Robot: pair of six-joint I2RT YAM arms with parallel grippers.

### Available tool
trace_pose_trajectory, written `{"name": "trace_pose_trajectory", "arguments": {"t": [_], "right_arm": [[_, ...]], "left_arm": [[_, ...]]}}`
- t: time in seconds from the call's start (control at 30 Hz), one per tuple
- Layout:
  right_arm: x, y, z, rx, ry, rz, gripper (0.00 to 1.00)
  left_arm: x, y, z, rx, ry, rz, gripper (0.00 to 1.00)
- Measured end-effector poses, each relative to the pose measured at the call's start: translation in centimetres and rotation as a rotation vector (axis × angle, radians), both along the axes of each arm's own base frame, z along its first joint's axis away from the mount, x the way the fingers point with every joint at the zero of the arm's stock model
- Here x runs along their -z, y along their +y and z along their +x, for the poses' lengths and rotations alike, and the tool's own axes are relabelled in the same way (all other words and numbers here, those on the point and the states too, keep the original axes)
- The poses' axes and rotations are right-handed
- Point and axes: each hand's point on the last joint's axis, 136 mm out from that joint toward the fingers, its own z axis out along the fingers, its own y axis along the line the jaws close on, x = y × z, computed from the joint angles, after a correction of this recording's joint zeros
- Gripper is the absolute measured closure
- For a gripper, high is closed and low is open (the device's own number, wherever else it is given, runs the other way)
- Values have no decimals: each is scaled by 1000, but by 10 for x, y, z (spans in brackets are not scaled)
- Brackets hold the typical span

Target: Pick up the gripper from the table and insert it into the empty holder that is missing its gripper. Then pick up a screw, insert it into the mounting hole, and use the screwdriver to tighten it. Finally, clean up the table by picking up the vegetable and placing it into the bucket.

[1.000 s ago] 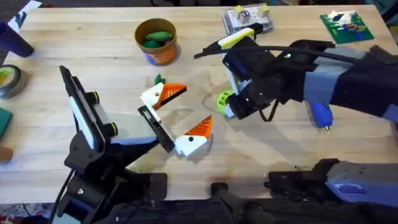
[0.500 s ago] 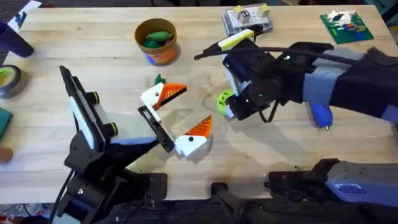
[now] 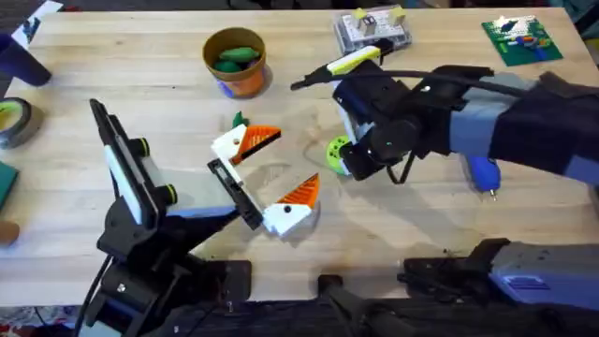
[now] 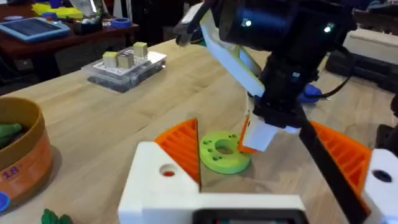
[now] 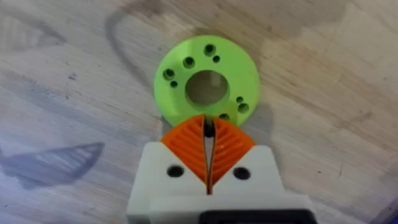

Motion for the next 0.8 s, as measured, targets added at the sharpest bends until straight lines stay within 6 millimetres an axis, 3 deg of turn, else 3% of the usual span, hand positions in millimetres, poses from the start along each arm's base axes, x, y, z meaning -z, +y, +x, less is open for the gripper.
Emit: {"name": "trace_pose_trajectory", "arguments": {"t": [0.5, 0.6, 0.8], "right_arm": [[-9, -10, -5, 28, 89, -35, 995], [-30, -9, -1, 37, 104, -40, 995], [-89, 12, 24, 6, 20, 29, 995]], "left_arm": [[0, 0, 0, 0, 0, 0, 12], [0, 0, 0, 0, 0, 0, 12], [0, 0, 0, 0, 0, 0, 12]]}}
